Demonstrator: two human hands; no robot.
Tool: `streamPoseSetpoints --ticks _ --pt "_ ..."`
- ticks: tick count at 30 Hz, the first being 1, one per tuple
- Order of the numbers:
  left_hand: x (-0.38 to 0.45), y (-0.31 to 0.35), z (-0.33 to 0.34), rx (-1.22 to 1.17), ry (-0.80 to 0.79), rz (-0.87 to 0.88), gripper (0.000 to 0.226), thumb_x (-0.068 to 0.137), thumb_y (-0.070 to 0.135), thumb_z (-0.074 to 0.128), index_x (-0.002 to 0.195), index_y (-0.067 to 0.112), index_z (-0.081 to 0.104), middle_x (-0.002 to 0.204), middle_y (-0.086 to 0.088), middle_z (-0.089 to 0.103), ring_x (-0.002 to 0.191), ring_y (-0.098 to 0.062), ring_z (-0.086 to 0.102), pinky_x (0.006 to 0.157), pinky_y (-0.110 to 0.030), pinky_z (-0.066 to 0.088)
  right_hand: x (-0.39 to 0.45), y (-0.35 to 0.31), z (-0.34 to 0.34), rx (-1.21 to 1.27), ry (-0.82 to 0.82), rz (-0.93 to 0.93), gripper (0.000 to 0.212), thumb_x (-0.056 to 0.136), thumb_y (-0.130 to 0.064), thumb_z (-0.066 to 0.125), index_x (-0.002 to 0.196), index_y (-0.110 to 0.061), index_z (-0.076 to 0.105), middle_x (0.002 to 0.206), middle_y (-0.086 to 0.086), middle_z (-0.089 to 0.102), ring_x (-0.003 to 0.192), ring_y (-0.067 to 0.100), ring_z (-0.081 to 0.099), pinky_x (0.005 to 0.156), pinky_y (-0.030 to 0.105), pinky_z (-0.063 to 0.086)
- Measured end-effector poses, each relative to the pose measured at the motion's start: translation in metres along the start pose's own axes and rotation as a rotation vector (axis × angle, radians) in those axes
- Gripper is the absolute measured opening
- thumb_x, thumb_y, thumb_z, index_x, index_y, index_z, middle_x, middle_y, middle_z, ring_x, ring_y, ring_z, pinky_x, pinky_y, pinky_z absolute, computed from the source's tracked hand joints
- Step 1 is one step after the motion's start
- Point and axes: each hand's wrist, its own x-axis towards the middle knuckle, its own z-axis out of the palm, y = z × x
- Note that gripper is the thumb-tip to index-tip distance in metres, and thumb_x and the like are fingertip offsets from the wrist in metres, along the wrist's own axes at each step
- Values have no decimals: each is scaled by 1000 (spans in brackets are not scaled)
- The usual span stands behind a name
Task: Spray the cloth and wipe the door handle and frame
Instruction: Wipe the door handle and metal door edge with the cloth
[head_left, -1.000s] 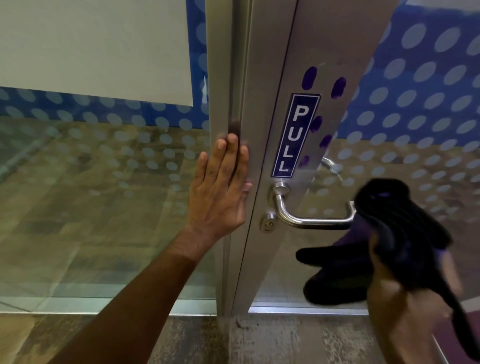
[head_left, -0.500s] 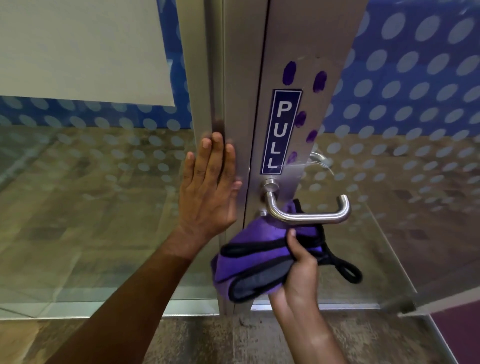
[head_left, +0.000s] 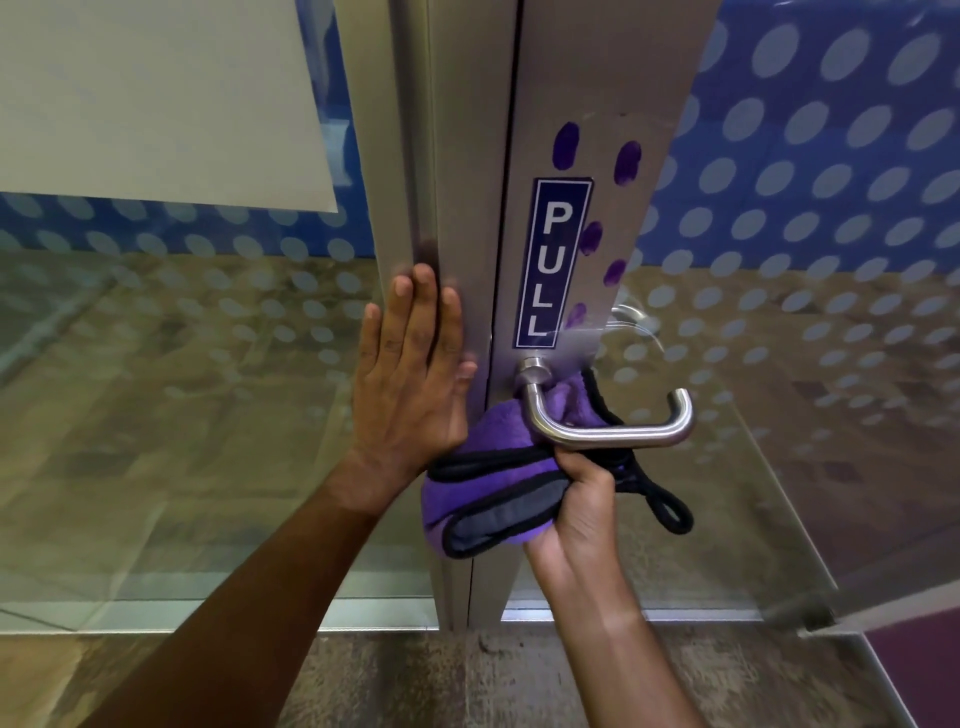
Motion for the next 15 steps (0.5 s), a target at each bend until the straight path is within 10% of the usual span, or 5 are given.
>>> streamPoseSetpoints --ticks 11,15 --pt "0 -1 -3 -13 -36 -3 73 103 31 31 155 14 -16 162 -2 -31 152 -19 -22 124 -39 -11 -44 -5 -45 -297 52 49 42 77 -3 70 119 -6 65 113 23 70 102 40 68 90 54 54" --pt "1 2 -8 -47 -56 -21 81 98 31 40 156 14 -14 162 -2 -30 152 -19 -21 125 -40 -10 -75 -23 -40 -304 -44 -123 41 61 -1 75 101 -11 74 100 17 75 90 32 73 66 35 60"
